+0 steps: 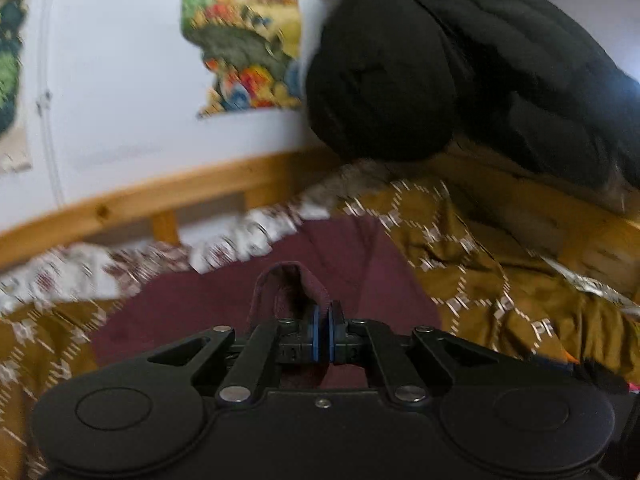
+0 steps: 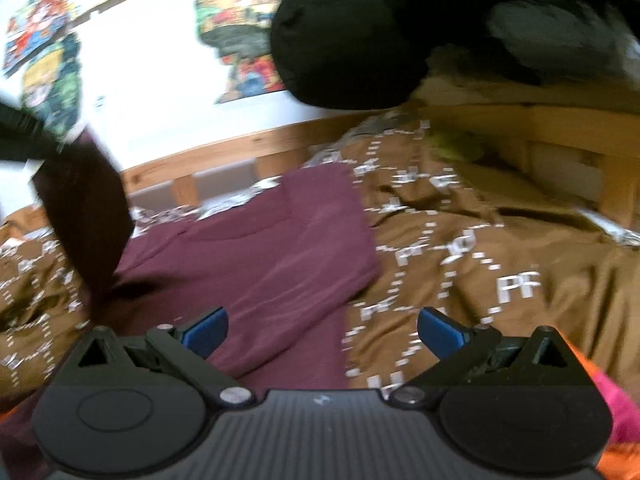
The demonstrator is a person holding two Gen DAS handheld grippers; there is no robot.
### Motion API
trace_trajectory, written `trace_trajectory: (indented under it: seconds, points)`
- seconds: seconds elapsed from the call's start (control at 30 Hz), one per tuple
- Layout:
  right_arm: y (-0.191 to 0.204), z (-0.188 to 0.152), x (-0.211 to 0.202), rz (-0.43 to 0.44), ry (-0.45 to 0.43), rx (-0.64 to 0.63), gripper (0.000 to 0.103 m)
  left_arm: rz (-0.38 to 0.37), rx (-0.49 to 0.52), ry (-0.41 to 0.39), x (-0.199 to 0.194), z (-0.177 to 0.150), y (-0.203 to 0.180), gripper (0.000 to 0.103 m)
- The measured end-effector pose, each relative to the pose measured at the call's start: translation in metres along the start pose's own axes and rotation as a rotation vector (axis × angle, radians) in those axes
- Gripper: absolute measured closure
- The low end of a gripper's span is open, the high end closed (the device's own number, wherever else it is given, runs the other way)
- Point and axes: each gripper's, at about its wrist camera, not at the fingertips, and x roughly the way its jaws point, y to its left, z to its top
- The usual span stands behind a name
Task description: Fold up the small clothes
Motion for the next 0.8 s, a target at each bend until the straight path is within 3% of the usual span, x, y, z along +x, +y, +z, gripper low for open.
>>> trace_trajectory:
  seconds: [0.27,0.43,0.53,0.63,0.7,0.8]
  points:
    - [-0.043,0.007,0.012,-0.125,-0.007,0.088,0.0,-0.072,-0.039,0.119,0.023,-0.054,-0.028,0.099]
    - [-0.051,0.005,0.018,-0.135,0.004,0.11,0.0,-0.081,0.011,0.132,0.021,-0.07,-0.044,0.098]
    - [-0.05,0.004,0.019,-0.13,0.009,0.102,0.0,-0.1,0.012,0.16,0.023,-0.074,-0.046,0.084]
    - [-0.048,0.003,0.019,-0.125,0.015,0.101,0.0,-0.136,-0.01,0.194,0.024,-0.079,-0.044,0.061]
    - [-0.048,0.003,0.02,-0.123,0.017,0.101,0.0,-0.154,-0.025,0.218,0.024,-0.082,-0.042,0.039]
    - [-0.046,0.003,0.018,-0.092,0.016,0.105,0.0,-0.174,-0.059,0.222,0.017,-0.087,-0.034,0.031]
